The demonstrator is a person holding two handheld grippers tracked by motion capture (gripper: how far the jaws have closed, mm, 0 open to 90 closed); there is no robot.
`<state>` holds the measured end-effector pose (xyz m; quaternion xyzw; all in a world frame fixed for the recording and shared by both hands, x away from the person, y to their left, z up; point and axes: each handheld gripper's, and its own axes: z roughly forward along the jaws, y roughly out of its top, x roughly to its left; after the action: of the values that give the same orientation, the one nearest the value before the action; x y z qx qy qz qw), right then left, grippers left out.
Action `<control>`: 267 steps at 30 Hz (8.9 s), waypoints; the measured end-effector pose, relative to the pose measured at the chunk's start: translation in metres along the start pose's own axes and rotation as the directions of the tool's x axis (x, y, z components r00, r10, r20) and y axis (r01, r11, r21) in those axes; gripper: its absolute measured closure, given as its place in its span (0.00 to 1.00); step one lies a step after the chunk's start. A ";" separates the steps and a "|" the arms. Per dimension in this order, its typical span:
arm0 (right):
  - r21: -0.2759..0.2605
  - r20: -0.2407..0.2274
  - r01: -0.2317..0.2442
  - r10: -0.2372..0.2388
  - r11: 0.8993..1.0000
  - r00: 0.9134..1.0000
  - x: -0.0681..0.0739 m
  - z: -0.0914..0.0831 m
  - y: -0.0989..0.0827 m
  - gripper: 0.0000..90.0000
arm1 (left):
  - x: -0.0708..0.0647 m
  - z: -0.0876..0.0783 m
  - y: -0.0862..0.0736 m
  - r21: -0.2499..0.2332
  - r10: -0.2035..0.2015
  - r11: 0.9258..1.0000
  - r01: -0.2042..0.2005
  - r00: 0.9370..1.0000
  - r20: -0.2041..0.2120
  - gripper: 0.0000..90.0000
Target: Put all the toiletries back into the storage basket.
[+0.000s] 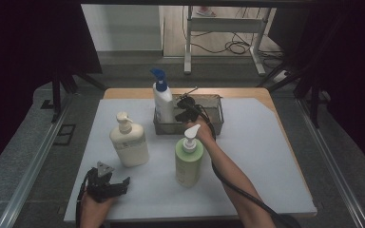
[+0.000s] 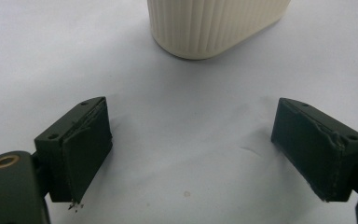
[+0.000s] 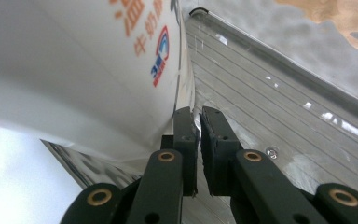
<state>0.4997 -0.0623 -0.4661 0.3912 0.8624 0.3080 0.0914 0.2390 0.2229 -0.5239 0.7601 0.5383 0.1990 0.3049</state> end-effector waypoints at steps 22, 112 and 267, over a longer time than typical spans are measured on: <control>0.033 -0.023 0.007 -0.006 0.999 1.000 0.001 -0.001 0.004 0.94 | 0.000 0.000 0.000 0.000 -0.001 1.000 0.001 1.000 0.000 0.13; -0.174 -0.077 0.159 -0.174 0.972 0.982 -0.005 -0.135 -0.086 0.33 | 0.000 0.000 0.000 -0.002 0.002 1.000 -0.002 1.000 -0.004 0.13; -0.297 0.018 0.209 -0.214 0.932 0.977 0.038 -0.170 0.007 0.14 | -0.001 0.000 -0.001 -0.007 -0.006 1.000 0.006 1.000 -0.008 0.13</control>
<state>0.4103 -0.1089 -0.3236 0.2756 0.8439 0.4256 0.1756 0.2382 0.2220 -0.5243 0.7566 0.5409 0.2032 0.3061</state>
